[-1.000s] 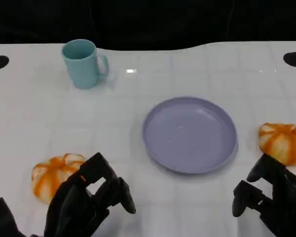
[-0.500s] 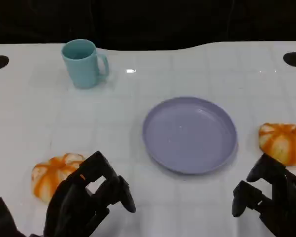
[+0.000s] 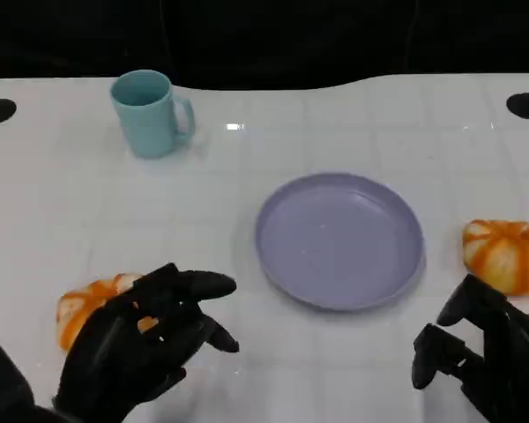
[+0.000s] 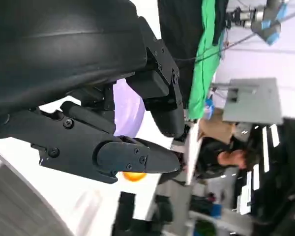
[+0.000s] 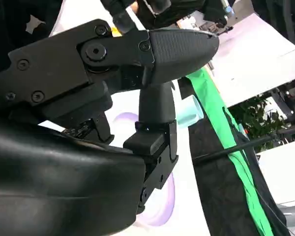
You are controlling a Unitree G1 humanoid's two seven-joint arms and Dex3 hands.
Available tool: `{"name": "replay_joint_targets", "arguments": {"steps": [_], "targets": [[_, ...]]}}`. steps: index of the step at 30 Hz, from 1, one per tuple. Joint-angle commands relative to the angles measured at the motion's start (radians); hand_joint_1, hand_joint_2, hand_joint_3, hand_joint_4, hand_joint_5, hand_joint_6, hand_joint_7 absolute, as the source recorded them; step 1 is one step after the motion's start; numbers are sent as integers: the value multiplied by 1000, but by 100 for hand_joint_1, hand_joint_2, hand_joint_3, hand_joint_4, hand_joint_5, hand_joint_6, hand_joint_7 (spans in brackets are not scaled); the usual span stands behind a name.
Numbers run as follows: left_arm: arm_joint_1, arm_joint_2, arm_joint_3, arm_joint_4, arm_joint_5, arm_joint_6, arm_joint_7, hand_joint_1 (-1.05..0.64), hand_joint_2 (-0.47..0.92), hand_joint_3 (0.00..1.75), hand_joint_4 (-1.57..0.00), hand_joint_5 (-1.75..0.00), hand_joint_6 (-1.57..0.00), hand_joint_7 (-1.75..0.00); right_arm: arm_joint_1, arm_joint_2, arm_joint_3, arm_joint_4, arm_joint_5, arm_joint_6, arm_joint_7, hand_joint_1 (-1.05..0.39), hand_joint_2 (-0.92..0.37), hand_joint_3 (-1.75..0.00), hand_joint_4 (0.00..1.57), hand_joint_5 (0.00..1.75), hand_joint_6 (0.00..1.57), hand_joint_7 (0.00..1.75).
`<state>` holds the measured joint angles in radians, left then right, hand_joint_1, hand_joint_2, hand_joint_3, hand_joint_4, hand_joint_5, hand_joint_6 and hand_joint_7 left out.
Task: Grasp the bread from the table and place it into the plate.
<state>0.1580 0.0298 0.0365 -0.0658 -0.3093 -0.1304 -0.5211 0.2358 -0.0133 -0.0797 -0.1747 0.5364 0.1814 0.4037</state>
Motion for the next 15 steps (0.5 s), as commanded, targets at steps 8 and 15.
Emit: {"name": "replay_joint_targets", "arguments": {"steps": [8, 15], "targets": [[-16, 265, 15, -213, 291, -1, 47, -64, 92, 16, -24, -63, -44, -1, 16, -10, -1, -28, -9, -9, -9, -57, -92, -37, 74, 175, 58, 158], [-19, 399, 14, -293, 487, 0, 67, -60, 92, 12, -14, -39, -31, 0, 13, -12, -1, -24, -7, -11, -3, -57, -92, -37, 74, 175, 59, 158]]}}
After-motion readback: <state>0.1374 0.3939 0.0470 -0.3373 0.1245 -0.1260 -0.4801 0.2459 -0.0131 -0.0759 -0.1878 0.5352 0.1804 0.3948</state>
